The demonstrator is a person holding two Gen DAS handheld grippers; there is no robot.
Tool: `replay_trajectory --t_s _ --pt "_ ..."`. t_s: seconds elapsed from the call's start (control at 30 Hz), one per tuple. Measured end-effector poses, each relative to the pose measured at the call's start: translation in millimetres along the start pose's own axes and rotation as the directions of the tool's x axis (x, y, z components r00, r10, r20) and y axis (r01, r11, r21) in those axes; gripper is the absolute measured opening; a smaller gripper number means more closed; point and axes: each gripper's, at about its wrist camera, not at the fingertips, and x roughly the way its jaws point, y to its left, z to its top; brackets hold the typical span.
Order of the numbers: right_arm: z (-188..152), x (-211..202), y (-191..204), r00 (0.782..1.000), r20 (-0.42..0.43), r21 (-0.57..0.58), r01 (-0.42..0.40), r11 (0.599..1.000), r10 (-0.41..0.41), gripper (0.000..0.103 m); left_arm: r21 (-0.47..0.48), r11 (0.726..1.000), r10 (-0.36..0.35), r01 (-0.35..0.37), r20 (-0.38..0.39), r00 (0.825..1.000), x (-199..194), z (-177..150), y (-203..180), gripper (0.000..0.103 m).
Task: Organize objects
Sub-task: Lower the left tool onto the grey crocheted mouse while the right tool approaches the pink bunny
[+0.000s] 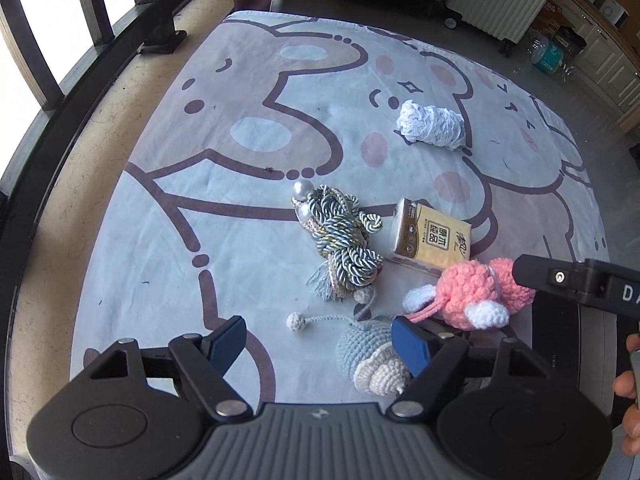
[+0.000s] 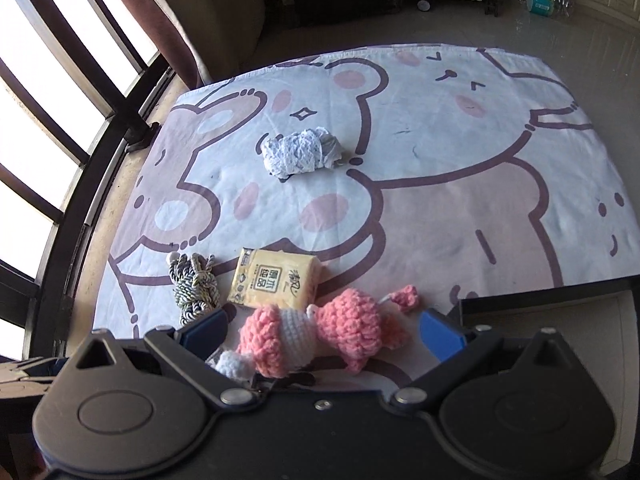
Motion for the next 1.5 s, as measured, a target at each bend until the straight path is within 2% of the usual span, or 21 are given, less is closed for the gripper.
replay_trajectory --t_s 0.2,0.3,0.4,0.5,0.53,0.63,0.8,0.87,0.93,1.07,1.17,1.23,1.27,1.5 --pt "3.6 15.9 1.9 0.998 -0.05 0.063 -0.037 0.997 0.04 0.102 0.001 0.999 -0.047 0.047 -0.013 0.999 2.5 0.2 0.4 0.072" --pt "4.9 19.9 -0.3 0.995 -0.069 0.109 -0.058 0.992 0.065 0.097 -0.006 0.998 -0.065 0.065 -0.024 0.998 4.7 -0.4 2.1 0.068" --pt "4.5 25.0 -2.2 0.99 -0.097 0.146 -0.092 0.985 0.107 0.086 -0.046 0.995 -0.091 0.089 -0.048 0.995 9.4 -1.1 5.5 0.068" --pt "2.2 30.0 -1.9 0.981 -0.13 0.181 -0.118 0.976 0.143 0.084 -0.071 0.993 -0.099 0.094 -0.066 0.993 13.4 -2.0 6.4 0.067" --pt "1.6 31.4 -1.4 0.977 -0.141 0.191 -0.131 0.973 0.159 0.078 -0.073 0.993 -0.101 0.096 -0.068 0.993 13.5 -2.5 6.1 0.067" --pt "-0.5 33.1 1.4 0.972 -0.162 0.207 -0.133 0.969 0.168 0.068 -0.077 0.992 -0.108 0.102 -0.07 0.992 14.4 -3.0 4.6 0.067" --pt "-3.0 38.5 5.8 0.965 -0.187 0.211 -0.144 0.967 0.185 0.067 -0.108 0.986 -0.135 0.126 -0.082 0.987 16.9 -3.8 2.1 0.067" --pt "-3.3 39.8 7.2 0.967 -0.187 0.204 -0.134 0.97 0.173 0.064 -0.112 0.984 -0.15 0.139 -0.09 0.985 17.7 -4.6 -0.3 0.066" --pt "-3.4 40.7 8.0 0.969 -0.189 0.195 -0.121 0.973 0.158 0.053 -0.1 0.984 -0.157 0.146 -0.106 0.982 18.2 -6.0 -4.0 0.063" --pt "-3.7 40.7 6.6 0.969 -0.192 0.183 -0.119 0.976 0.154 0.047 -0.093 0.983 -0.171 0.158 -0.146 0.974 22.0 -8.0 -8.2 0.054" --pt "-3.1 37.3 2.7 0.971 -0.175 0.196 -0.13 0.972 0.165 0.043 -0.088 0.984 -0.17 0.158 -0.157 0.973 23.6 -9.7 -11.5 0.052" --pt "-2.2 34.6 0.0 0.971 -0.162 0.211 -0.141 0.967 0.177 0.029 -0.089 0.984 -0.168 0.155 -0.153 0.974 23.8 -10.3 -13.3 0.052" --pt "-1.8 33.3 -1.3 0.969 -0.156 0.223 -0.155 0.962 0.193 0.025 -0.095 0.984 -0.167 0.154 -0.149 0.975 24.0 -10.0 -13.9 0.052" --pt "2.6 18.5 -8.6 0.973 -0.095 0.261 -0.181 0.948 0.212 0.023 -0.101 0.989 -0.125 0.11 -0.16 0.979 32.0 -11.0 -21.0 0.053"
